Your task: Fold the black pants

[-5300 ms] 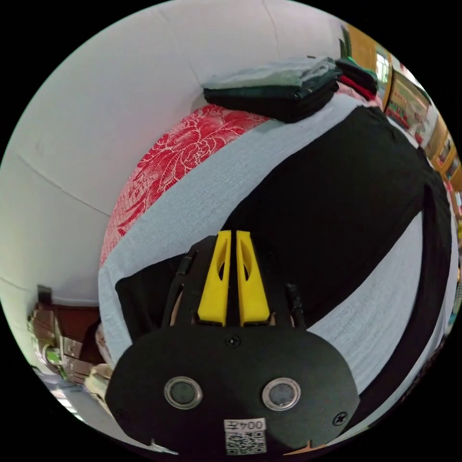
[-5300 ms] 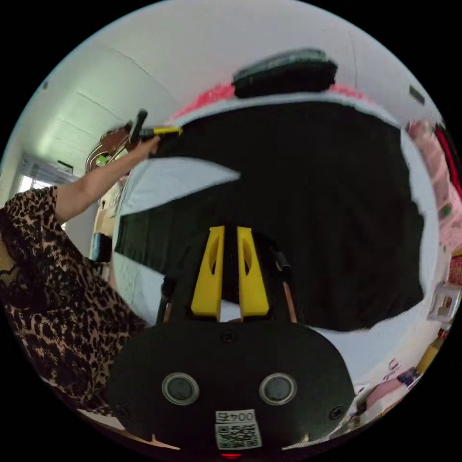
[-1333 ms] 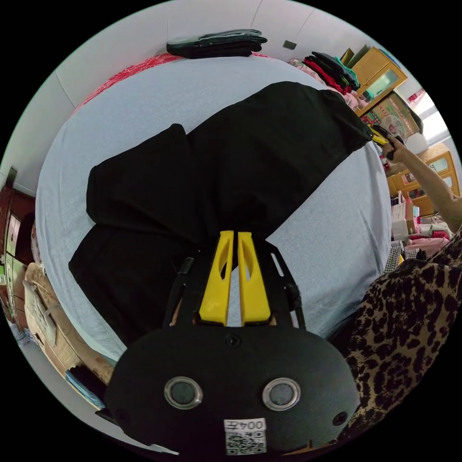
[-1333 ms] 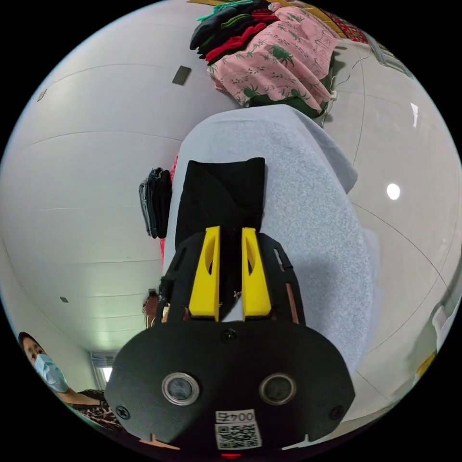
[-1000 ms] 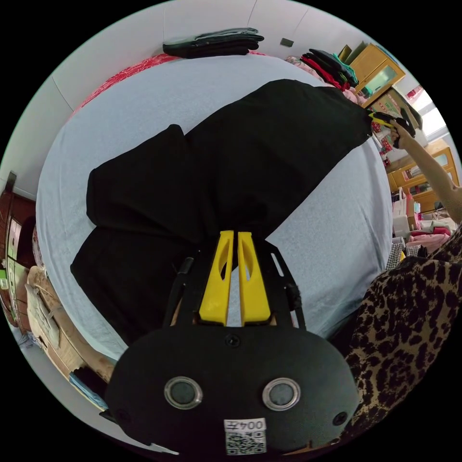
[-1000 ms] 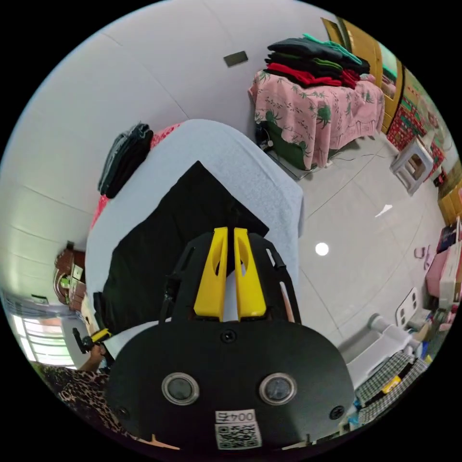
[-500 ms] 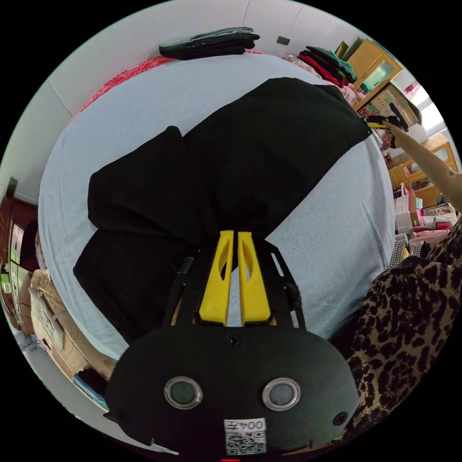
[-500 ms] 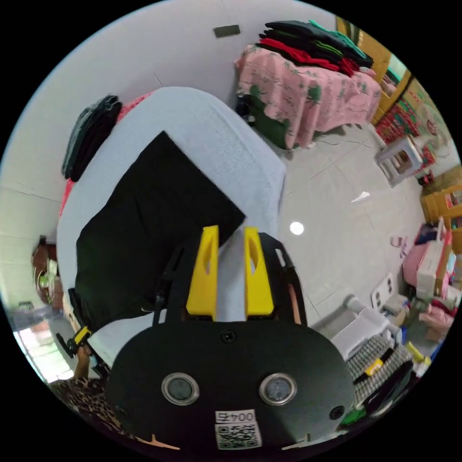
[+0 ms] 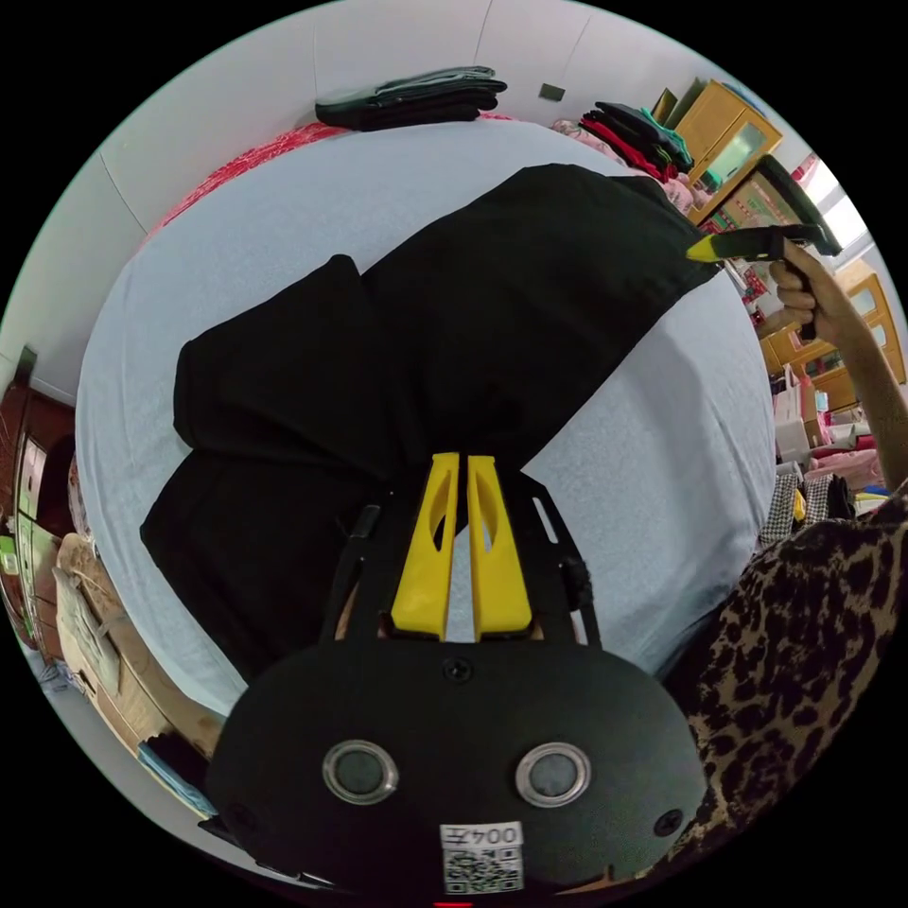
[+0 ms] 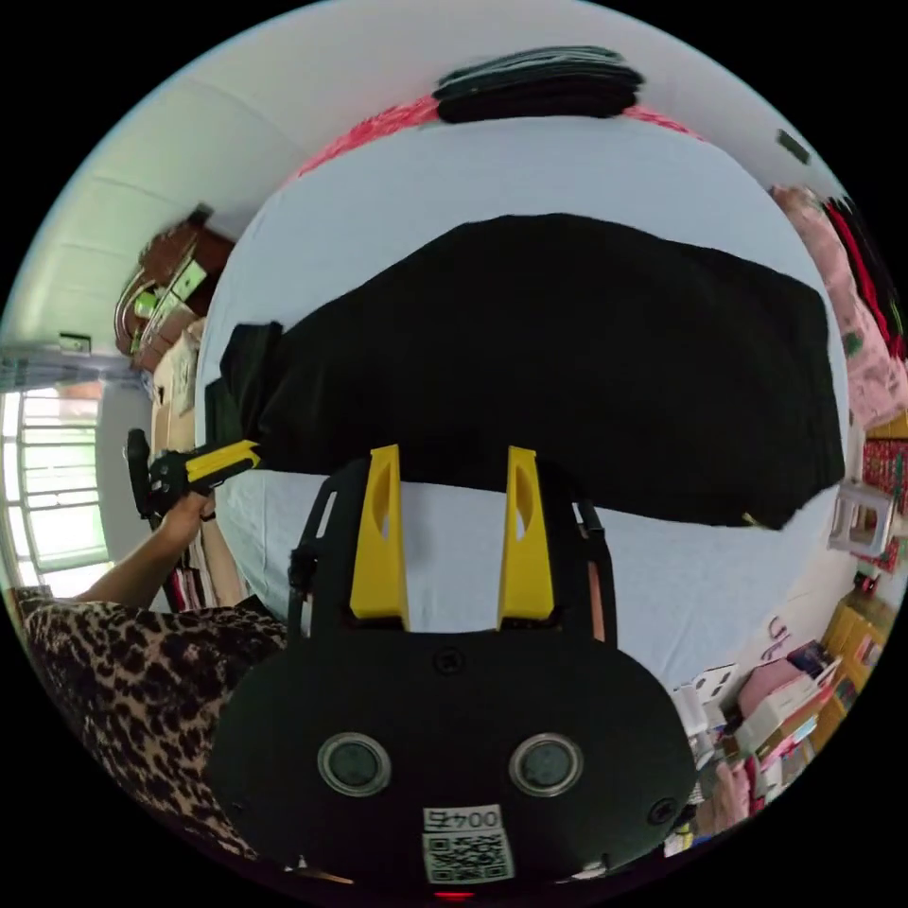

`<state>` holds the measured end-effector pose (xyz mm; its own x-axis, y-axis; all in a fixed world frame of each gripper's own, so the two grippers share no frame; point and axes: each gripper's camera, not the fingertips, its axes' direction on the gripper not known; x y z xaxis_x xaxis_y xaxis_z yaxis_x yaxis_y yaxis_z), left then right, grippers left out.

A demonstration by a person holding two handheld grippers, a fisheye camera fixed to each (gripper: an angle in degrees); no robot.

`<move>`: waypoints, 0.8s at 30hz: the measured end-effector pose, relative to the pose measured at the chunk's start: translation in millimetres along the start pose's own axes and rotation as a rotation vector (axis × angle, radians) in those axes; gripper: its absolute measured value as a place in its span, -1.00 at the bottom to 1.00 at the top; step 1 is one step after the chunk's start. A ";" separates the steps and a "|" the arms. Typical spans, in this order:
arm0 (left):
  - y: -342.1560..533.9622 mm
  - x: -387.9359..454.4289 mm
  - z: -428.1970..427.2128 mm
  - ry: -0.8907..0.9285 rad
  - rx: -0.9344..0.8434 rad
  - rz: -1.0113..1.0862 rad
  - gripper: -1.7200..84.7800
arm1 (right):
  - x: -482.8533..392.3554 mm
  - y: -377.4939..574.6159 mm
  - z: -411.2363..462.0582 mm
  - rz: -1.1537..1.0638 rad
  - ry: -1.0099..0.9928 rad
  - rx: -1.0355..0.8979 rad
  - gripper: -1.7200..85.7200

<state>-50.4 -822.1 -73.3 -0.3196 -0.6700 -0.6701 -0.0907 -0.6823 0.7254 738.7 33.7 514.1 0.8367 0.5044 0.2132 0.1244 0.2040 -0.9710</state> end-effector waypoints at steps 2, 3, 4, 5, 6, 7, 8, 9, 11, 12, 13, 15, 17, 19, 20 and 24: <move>6.7 -0.9 2.6 0.000 0.004 0.008 -0.93 | -24.3 -20.7 35.8 -0.027 0.055 -0.064 -0.71; 11.4 -1.9 4.4 0.002 0.007 0.014 -0.93 | -34.7 -33.1 58.2 -0.030 0.089 -0.100 -0.73; 16.3 -3.1 6.3 0.005 0.010 0.021 -0.93 | -38.7 -38.9 69.3 -0.031 0.097 -0.121 -0.75; 18.8 -3.7 7.2 0.006 0.012 0.024 -0.93 | -44.3 -50.1 92.5 -0.029 0.109 -0.175 -0.77; 24.0 -5.1 9.1 0.009 0.018 0.028 -0.93 | -47.8 -59.8 117.2 -0.024 0.124 -0.243 -0.80; 29.4 -6.4 11.1 0.011 0.023 0.030 -0.93 | -49.7 -63.6 125.1 -0.013 0.171 -0.244 -0.82; 32.3 -7.0 11.9 0.012 0.028 0.030 -0.93 | -55.0 -71.2 138.5 -0.019 0.263 -0.238 -0.84; 38.1 -8.0 13.9 0.011 0.035 0.032 -0.93 | -59.3 -79.2 151.6 -0.035 0.272 -0.250 -0.86; 47.0 -9.2 16.7 0.008 0.047 0.035 -0.93 | -61.6 -91.1 171.1 -0.007 0.263 -0.288 -0.87; 52.7 -10.1 18.6 0.006 0.054 0.038 -0.93 | -63.7 -98.5 183.4 -0.002 0.262 -0.303 -0.88; 58.4 -11.6 20.5 0.007 0.059 0.040 -0.93 | -64.9 -102.0 189.4 -0.002 0.265 -0.305 -0.88; 66.8 -14.2 23.5 0.012 0.066 0.046 -0.93 | -68.7 -114.2 213.4 0.016 0.266 -0.324 -0.89; 74.8 -17.8 26.5 0.021 0.072 0.051 -0.93 | -72.5 -122.0 230.8 0.021 0.271 -0.330 -0.89; 85.5 -23.4 30.7 0.038 0.076 0.052 -0.93 | -77.6 -128.9 248.4 0.016 0.295 -0.338 -0.90; 87.9 -24.8 31.7 0.042 0.076 0.053 -0.93 | -79.7 -134.1 259.7 0.023 0.304 -0.348 -0.90; 102.8 -37.3 39.3 0.090 0.062 0.050 -0.93 | -84.5 -150.6 297.1 -0.001 0.323 -0.388 -0.89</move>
<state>-85.0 -855.8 32.5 -0.2399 -0.7284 -0.6418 -0.1357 -0.6295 0.7651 490.8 209.7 674.3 0.9510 0.2068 0.2298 0.2635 -0.1533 -0.9524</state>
